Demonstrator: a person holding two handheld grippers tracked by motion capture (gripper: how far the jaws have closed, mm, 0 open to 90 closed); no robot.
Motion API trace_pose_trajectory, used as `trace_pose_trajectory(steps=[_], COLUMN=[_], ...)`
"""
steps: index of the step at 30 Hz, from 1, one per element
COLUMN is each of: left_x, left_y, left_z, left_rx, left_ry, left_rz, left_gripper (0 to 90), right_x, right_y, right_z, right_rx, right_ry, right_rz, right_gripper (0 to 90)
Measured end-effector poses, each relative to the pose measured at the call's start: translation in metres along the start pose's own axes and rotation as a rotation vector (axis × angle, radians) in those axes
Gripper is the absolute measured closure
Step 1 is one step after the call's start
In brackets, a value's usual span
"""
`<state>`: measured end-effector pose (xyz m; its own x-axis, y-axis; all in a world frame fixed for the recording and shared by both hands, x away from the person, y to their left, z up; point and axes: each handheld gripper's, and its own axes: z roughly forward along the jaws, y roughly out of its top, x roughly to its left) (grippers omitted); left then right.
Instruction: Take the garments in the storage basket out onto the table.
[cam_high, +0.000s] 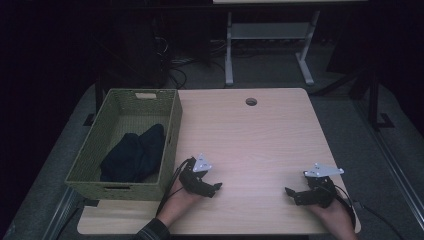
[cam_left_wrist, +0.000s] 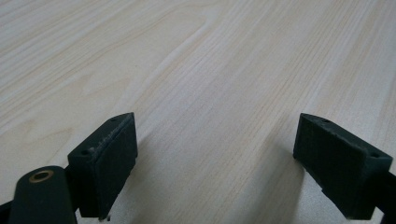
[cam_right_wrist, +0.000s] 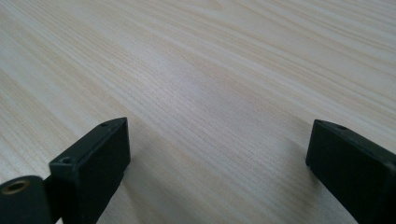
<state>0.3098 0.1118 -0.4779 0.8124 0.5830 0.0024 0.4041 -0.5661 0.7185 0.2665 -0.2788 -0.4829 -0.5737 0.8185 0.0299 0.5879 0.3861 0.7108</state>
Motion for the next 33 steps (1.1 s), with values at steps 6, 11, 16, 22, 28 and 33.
trace_pose_trajectory(steps=[6, 11, 16, 22, 28, 33], left_x=[0.0000, -0.0004, -0.0001, 0.0003, 0.0007, -0.0013], left_y=[0.0006, 0.0017, 0.0027, 0.0039, 0.0057, 0.0090], left_z=[-0.0001, 0.0002, -0.0010, -0.0015, -0.0024, -0.0055], left_rx=[0.006, 0.012, 0.026, 0.037, 0.044, 0.045], left_ry=[0.001, 0.009, 0.013, 0.015, 0.013, 0.025], left_rz=[-0.001, -0.008, -0.016, -0.027, -0.043, -0.025], left_gripper=[13.1, 13.3, 13.5, 13.7, 13.7, 13.7], right_x=[0.0000, -0.0001, -0.0001, -0.0002, -0.0003, -0.0002], right_y=[0.0000, 0.0000, 0.0000, 0.0000, 0.0000, 0.0000], right_z=[0.0000, -0.0001, -0.0001, 0.0000, 0.0000, 0.0000], right_rx=[0.000, 0.001, 0.001, 0.000, -0.001, -0.001], right_ry=[0.000, 0.000, 0.000, 0.000, 0.000, 0.001], right_rz=[0.000, -0.001, -0.001, -0.002, -0.004, -0.003], right_gripper=[5.9, 5.9, 5.8, 5.9, 5.9, 5.9])
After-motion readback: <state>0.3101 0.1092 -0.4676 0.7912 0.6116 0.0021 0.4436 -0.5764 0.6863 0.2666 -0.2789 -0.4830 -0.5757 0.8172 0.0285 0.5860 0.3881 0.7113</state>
